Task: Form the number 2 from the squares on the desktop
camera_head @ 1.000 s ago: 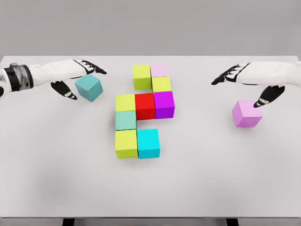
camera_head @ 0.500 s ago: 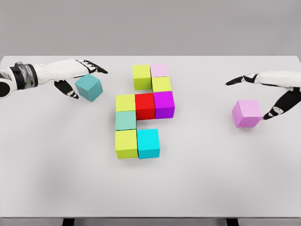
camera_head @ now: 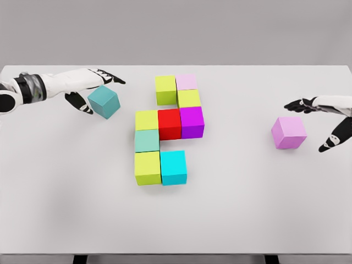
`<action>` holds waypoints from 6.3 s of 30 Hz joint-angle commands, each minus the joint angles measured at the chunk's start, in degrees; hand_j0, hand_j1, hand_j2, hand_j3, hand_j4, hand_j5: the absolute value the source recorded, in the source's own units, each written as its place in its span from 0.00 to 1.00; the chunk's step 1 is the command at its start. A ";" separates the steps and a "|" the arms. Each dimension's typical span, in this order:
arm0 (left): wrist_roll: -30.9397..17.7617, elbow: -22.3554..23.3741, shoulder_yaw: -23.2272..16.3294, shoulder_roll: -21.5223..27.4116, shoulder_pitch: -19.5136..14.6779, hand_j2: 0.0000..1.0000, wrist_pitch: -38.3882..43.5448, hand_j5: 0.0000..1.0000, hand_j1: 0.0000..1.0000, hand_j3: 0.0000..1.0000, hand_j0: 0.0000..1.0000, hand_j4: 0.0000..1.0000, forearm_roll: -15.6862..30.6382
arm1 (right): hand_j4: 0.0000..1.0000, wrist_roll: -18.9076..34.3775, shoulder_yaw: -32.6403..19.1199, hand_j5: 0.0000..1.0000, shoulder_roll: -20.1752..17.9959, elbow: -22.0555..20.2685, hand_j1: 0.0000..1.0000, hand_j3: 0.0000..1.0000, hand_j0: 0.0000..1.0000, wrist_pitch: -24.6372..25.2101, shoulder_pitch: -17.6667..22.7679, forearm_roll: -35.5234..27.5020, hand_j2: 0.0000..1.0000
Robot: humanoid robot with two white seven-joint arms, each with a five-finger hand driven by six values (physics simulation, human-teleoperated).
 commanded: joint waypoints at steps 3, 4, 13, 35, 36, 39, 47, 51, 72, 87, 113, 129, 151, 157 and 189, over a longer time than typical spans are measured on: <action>0.56 0.20 -0.59 0.00 0.09 1.00 0.05 1.00 1.00 1.00 1.00 1.00 0.50 | 1.00 -0.01 -0.59 1.00 0.07 0.44 1.00 1.00 1.00 1.27 0.09 -0.20 1.00; 0.56 0.20 -0.59 0.00 0.09 1.00 0.05 1.00 1.00 1.00 1.00 1.00 0.59 | 1.00 -0.01 -0.77 1.00 0.07 0.62 1.00 1.00 1.00 1.27 0.09 -0.20 1.00; 0.82 2.66 -0.67 -0.09 0.00 1.00 1.02 1.00 1.00 1.00 1.00 1.00 0.85 | 1.00 -0.01 -0.68 1.00 4.28 5.71 1.00 1.00 1.00 1.27 0.00 2.09 1.00; 4.07 4.86 -3.31 -1.05 -0.35 0.93 1.02 0.93 0.93 0.93 0.93 0.93 0.59 | 1.00 -1.09 -0.51 1.00 9.65 10.72 1.00 1.00 1.00 1.19 1.76 6.84 1.00; 4.07 4.86 -3.57 -1.05 -0.35 0.91 1.10 0.91 0.91 0.91 0.91 0.91 0.59 | 1.00 -1.09 -0.51 1.00 9.82 10.98 1.00 1.00 1.00 1.19 1.76 6.84 1.00; 4.07 4.86 -4.72 -1.05 -0.35 0.88 2.69 0.88 0.88 0.88 0.88 0.88 0.59 | 1.00 -1.09 -0.51 1.00 9.91 11.69 1.00 1.00 1.00 1.10 1.84 6.92 1.00; 3.98 4.77 -5.42 -1.05 -0.35 0.68 2.69 0.68 0.68 0.68 0.68 0.68 0.85 | 1.00 -1.09 -0.24 1.00 12.02 12.66 1.00 1.00 1.00 1.10 1.84 7.80 1.00; 3.98 4.68 -5.42 -0.88 -0.26 0.50 2.60 0.50 0.50 0.50 0.50 0.50 0.85 | 1.00 -1.09 -0.16 1.00 12.11 12.92 1.00 1.00 1.00 1.10 1.93 8.07 1.00; 3.37 2.40 -4.63 -0.44 -0.18 0.41 2.77 0.41 0.41 0.41 0.41 0.41 2.61 | 0.88 -1.00 0.02 0.88 12.72 14.24 0.88 0.88 0.88 0.66 2.81 9.21 0.88; 3.46 0.11 -4.72 -0.88 -1.05 0.40 8.66 0.40 0.40 0.40 0.40 0.40 4.54 | 0.69 -1.00 0.02 0.69 12.72 14.33 0.69 0.69 0.69 0.57 2.98 9.12 0.69; 5.56 0.46 -4.72 -7.38 -2.99 0.41 17.63 0.41 0.41 0.41 0.41 0.41 7.35 | 0.69 -0.01 -0.16 0.69 10.35 9.93 0.69 0.69 0.69 -26.14 1.76 9.38 0.69; 6.71 0.73 -5.07 -9.93 -3.25 0.41 25.27 0.41 0.41 0.41 0.41 0.41 9.11 | 0.69 -0.01 -0.16 0.69 13.60 3.16 0.69 0.69 0.69 -29.84 0.96 13.77 0.69; 8.55 0.03 -5.51 -12.22 -3.25 0.42 32.22 0.42 0.42 0.42 0.42 0.42 8.59 | 0.69 -0.01 1.16 0.69 20.02 0.09 0.69 0.69 0.69 -34.85 -0.18 22.57 0.69; 8.55 -0.06 -5.51 -12.22 -3.25 0.42 34.33 0.42 0.42 0.42 0.42 0.42 8.50 | 0.69 -0.01 2.74 0.69 20.37 0.00 0.69 0.69 0.69 -36.61 -1.06 23.18 0.69; 8.47 -2.52 -5.68 -13.45 -2.37 0.43 37.40 0.43 0.43 0.43 0.43 0.43 8.76 | 1.00 -0.01 3.80 1.00 22.65 0.35 1.00 1.00 1.00 -37.31 -1.41 26.61 1.00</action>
